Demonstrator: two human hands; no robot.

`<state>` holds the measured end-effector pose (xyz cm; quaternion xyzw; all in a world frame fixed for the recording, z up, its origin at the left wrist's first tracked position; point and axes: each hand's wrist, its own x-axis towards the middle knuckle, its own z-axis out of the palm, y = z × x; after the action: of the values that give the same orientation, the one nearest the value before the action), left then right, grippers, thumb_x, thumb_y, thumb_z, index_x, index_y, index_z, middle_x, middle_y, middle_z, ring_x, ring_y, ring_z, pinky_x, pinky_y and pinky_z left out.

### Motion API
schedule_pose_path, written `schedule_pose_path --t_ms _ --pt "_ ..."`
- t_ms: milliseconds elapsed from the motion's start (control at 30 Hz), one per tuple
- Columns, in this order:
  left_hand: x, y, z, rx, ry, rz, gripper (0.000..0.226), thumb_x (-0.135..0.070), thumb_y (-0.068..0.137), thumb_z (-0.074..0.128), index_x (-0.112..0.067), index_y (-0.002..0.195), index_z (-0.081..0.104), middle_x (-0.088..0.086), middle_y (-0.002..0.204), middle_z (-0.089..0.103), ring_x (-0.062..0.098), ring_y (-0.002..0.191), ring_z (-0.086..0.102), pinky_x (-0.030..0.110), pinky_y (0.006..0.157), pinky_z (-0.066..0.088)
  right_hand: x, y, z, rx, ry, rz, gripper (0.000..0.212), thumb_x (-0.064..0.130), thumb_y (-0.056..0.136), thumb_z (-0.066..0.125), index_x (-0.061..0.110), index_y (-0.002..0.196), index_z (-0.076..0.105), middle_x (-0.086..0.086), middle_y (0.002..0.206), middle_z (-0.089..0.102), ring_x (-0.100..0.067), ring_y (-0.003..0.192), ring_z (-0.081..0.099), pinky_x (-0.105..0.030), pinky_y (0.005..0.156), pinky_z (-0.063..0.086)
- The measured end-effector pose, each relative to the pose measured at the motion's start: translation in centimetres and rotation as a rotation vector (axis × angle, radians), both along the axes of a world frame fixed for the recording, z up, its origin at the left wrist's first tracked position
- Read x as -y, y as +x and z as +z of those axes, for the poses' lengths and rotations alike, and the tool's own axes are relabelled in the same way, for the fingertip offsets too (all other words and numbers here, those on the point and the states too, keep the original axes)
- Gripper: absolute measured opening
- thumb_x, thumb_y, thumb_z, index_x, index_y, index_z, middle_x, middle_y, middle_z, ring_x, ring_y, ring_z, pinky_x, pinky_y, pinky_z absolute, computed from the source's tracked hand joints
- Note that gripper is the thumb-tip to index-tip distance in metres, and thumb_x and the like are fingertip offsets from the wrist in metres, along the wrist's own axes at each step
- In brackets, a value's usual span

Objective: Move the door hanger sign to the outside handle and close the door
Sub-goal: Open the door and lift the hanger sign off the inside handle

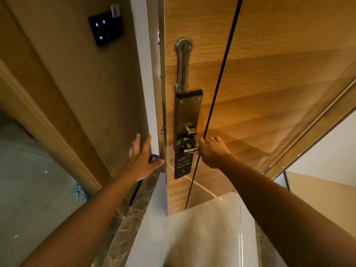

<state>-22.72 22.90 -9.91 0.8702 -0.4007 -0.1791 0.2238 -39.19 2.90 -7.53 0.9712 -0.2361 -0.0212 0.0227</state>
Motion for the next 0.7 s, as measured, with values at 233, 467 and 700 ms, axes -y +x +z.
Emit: schedule_pose_path --t_ms 233,467,700 --pt "-3.2 -8.3 -0.1 -0.013 0.018 0.037 0.098 -0.058 0.077 0.06 -0.032 0.146 -0.005 -0.001 0.155 -0.025 0.037 0.142 -0.014 0.061 0.11 0.015 -2.8 -6.8 -0.1 0.008 -0.029 -0.006 0.038 0.043 0.092 0.036 0.013 0.115 0.042 -0.011 0.117 0.058 -0.029 0.111 0.047 -0.048 0.093 0.034" --pt "-4.1 -15.8 -0.4 -0.012 0.027 -0.017 0.089 -0.051 0.083 0.058 -0.027 0.147 0.001 0.004 0.156 -0.017 0.035 0.142 -0.01 0.058 0.111 0.016 -3.9 -12.4 -0.4 0.035 0.034 0.013 0.034 0.041 0.091 0.041 0.015 0.112 0.042 -0.013 0.118 0.057 -0.029 0.116 0.045 -0.051 0.094 0.035" --pt "-3.2 -19.9 -1.1 -0.061 -0.039 -0.045 0.068 -0.041 0.082 0.063 -0.023 0.138 0.029 0.009 0.145 0.029 0.029 0.135 0.026 0.046 0.105 0.033 -4.8 -15.4 -0.1 -0.002 0.008 0.022 0.035 0.04 0.092 0.039 0.014 0.115 0.041 -0.014 0.127 0.053 -0.03 0.123 0.04 -0.053 0.1 0.033"
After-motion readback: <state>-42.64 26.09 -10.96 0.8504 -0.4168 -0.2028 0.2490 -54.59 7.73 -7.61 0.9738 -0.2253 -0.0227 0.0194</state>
